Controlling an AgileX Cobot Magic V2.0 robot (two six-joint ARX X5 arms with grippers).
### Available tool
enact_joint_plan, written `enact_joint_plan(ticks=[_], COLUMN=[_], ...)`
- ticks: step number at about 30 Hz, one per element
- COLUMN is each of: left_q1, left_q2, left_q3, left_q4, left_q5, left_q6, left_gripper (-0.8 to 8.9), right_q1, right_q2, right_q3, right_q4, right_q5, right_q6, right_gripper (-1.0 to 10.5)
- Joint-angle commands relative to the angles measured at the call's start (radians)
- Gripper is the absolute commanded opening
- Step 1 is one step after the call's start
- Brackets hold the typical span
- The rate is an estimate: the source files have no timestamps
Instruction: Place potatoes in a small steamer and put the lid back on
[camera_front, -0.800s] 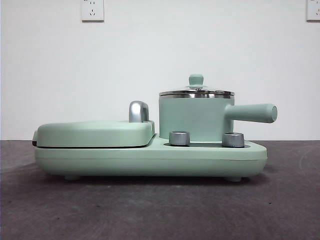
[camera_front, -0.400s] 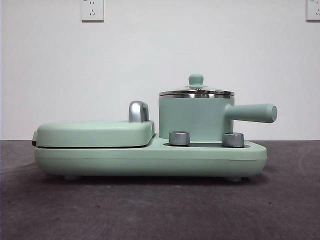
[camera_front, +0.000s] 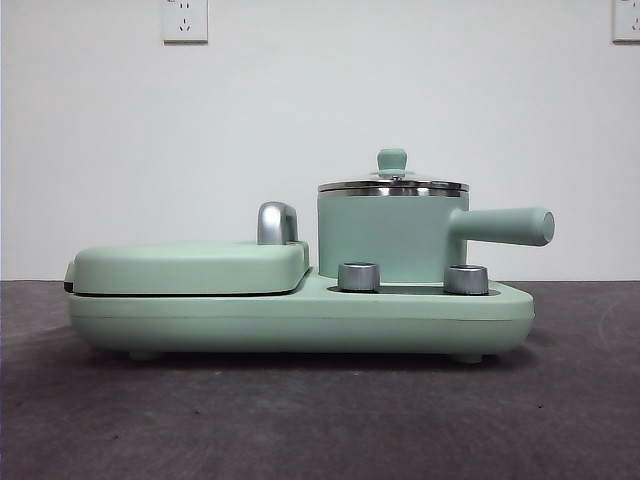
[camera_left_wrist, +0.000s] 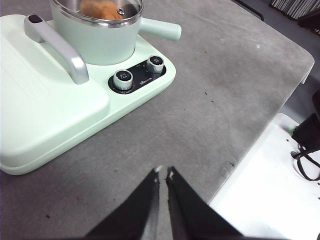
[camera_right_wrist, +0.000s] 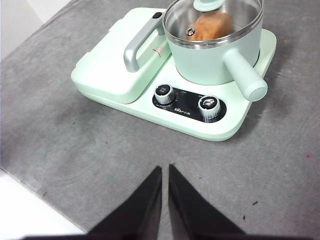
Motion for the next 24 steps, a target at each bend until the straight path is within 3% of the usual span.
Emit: enact_joint_plan(ticks=[1, 8, 12, 20, 24], left_q1=[-0.005, 0.000, 0.064, 0.408, 0.509], left_q2=[0.005, -0.005, -0.055, -0.311, -0.423], left_q3=[0.008, -0.005, -0.058, -0.440, -0.624], left_q4=[0.015, 0.033, 0.090, 0.529, 0.716], left_q5=[0.001, 0.001, 0.003, 0.003, -0.008], left_q6=[-0.001, -0.001, -0.001, -0.001, 0.009], left_gripper=[0.28, 0.28, 0.27, 0.27, 0.27], right_q1=[0.006, 0.006, 0.006, 0.006, 0.006], right_q2=[0.003, 0.003, 0.003, 0.003, 0.003], right_q3=[0.005, 0.005, 0.005, 0.005, 0.005], right_q4=[0.013, 0.013, 0.013, 0.013, 0.013], right_q5=[0.000, 0.000, 0.000, 0.000, 0.000], right_q6=[0.005, 0.005, 0.005, 0.005, 0.005], right_gripper=[0.2, 0.2, 0.2, 0.2, 0.2])
